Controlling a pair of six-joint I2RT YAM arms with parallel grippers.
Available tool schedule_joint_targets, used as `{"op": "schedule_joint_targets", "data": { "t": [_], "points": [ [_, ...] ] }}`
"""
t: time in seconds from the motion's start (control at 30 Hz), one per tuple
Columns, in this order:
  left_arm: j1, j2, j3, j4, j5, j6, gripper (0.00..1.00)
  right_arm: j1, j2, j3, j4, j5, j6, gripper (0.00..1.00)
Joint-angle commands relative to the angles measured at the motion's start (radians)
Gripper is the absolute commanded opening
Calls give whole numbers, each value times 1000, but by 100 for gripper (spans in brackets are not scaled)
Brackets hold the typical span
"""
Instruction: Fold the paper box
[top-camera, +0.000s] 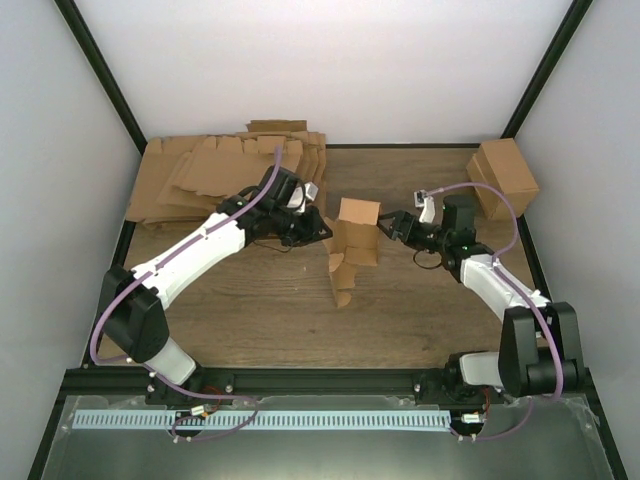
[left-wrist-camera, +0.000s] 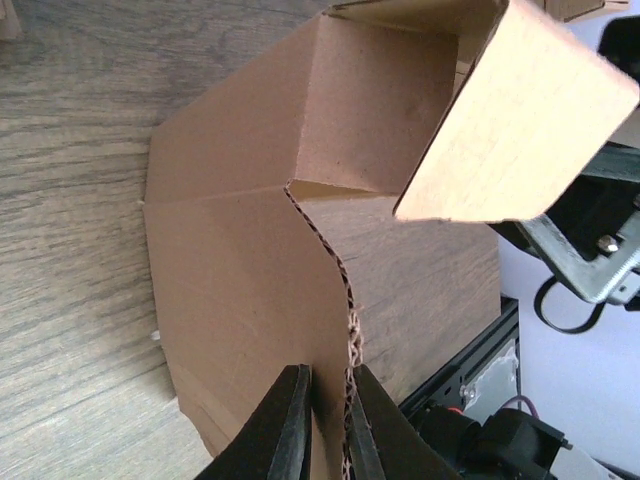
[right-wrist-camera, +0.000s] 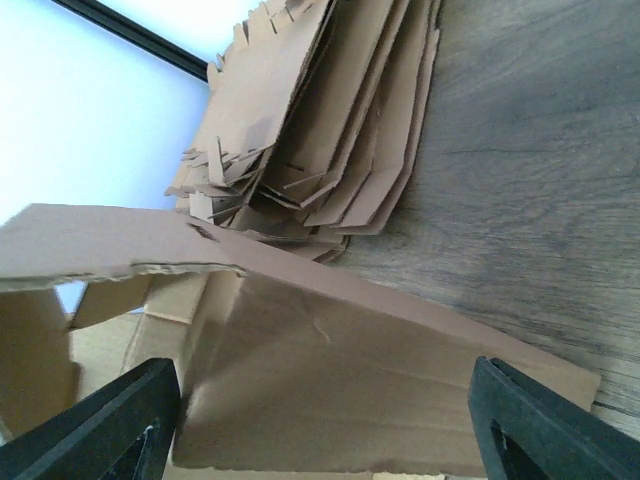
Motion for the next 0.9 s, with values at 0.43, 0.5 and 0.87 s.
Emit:
{"op": "schedule_joint_targets", "data": {
  "t": [0.43,0.5,0.87],
  "points": [
    [-10,24,135,-66,23,103,61,9,50,-10,-14,13,-61,71],
    [4,24,160,-68,38,107,64,9,50,-10,-19,13,-63,71],
    [143,114,146,12,209,170,47,10,34,20,-50,-7,-82,72]
  ]
}}
